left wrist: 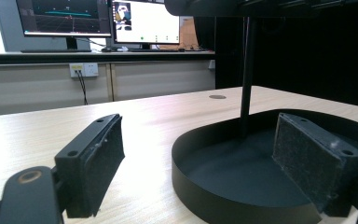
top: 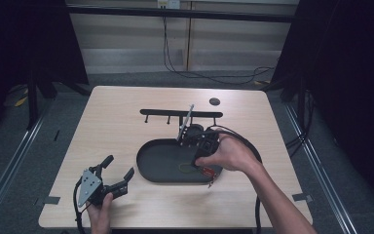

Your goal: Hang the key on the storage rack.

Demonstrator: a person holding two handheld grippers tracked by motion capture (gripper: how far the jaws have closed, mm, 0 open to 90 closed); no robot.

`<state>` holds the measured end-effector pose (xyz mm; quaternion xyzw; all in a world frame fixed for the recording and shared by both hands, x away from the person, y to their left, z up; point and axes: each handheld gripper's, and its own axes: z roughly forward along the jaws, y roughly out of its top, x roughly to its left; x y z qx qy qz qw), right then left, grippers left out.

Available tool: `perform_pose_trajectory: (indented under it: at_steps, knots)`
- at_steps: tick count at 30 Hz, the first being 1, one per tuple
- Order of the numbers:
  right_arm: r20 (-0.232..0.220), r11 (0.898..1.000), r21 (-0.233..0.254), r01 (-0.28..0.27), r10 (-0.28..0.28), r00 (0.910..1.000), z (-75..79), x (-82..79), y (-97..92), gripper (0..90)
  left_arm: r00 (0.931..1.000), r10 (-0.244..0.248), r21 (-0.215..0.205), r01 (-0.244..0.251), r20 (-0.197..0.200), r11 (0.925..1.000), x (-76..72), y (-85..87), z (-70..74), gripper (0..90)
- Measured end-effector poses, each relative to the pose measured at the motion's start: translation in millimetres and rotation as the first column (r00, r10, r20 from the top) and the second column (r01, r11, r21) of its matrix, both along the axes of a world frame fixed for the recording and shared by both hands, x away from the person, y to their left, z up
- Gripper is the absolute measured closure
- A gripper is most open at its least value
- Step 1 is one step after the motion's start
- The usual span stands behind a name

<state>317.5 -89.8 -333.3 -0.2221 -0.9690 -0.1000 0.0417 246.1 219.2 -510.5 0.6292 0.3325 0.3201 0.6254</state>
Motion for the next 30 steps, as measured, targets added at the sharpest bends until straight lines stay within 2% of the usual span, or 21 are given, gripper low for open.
perform_pose_trajectory:
  at_steps: [3, 5, 8, 15, 21, 26, 30]
  knots:
    - [0.002, 1.0, -0.003, -0.001, 0.001, 1.0, 5.4, 3.1, 0.0, 85.8, 1.0, 0.0, -0.001, 0.0, 0.001, 1.0, 0.1, 0.0, 0.0, 16.0]
    - [0.012, 1.0, -0.023, 0.005, -0.004, 0.9999, 8.7, 6.2, 1.4, 85.7, 1.0, 0.0, 0.002, 0.0, 0.0, 1.0, 0.0, 0.1, 0.0, 16.0]
    - [0.017, 1.0, -0.006, 0.013, -0.013, 0.9998, 13.7, 10.1, 3.3, 85.8, 1.0, 0.0, 0.0, 0.0, 0.0, 1.0, 0.0, 0.0, 0.0, 15.9]
    - [0.027, 1.0, 0.0, 0.01, -0.01, 0.9996, 24.3, 16.5, 7.8, 85.8, 1.0, 0.001, 0.002, -0.001, 0.0, 1.0, 0.0, 0.1, 0.0, 15.9]
    - [0.036, 1.0, -0.023, 0.008, -0.007, 0.9993, 31.0, 21.9, 7.7, 85.7, 1.0, 0.001, 0.002, -0.001, 0.0, 1.0, 0.0, 0.1, 0.0, 15.9]
    - [0.057, 1.0, -0.01, 0.015, -0.014, 0.9983, 40.7, 29.9, 5.4, 85.7, 1.0, 0.001, 0.002, -0.001, 0.0, 1.0, 0.0, 0.2, 0.0, 15.9]
    - [0.054, 1.0, -0.009, 0.028, -0.028, 0.9982, 44.7, 37.1, 5.1, 85.7, 1.0, 0.001, 0.002, -0.001, 0.0, 1.0, 0.0, 0.2, 0.0, 15.9]
